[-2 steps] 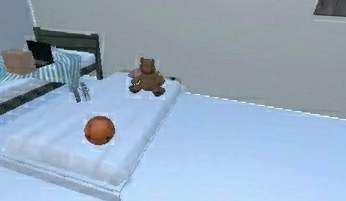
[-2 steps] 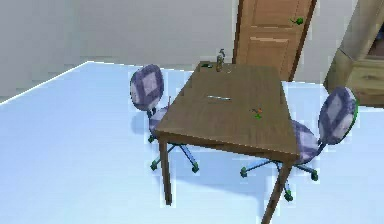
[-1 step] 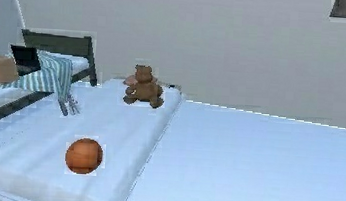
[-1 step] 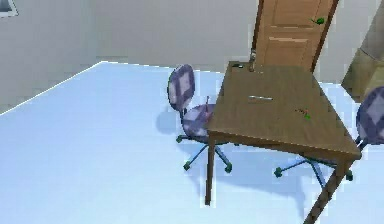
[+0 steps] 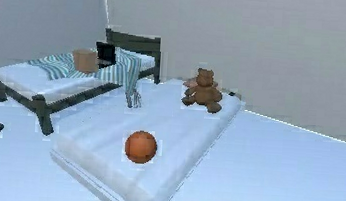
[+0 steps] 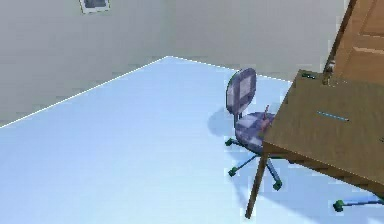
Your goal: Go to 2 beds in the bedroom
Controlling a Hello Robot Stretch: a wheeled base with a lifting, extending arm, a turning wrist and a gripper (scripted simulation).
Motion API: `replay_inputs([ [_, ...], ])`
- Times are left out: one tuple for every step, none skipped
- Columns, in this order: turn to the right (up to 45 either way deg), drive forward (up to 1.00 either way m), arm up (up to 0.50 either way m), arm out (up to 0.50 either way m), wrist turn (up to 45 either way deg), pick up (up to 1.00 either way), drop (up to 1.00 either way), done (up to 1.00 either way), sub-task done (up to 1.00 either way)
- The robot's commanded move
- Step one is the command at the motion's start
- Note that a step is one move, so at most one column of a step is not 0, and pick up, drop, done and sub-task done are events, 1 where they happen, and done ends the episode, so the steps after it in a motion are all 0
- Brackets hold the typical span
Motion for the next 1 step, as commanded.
replay_inputs([
  [0.0, 0.00, 0.00, 0.00, 0.0, 0.00, 0.00, 0.00, 1.00],
])
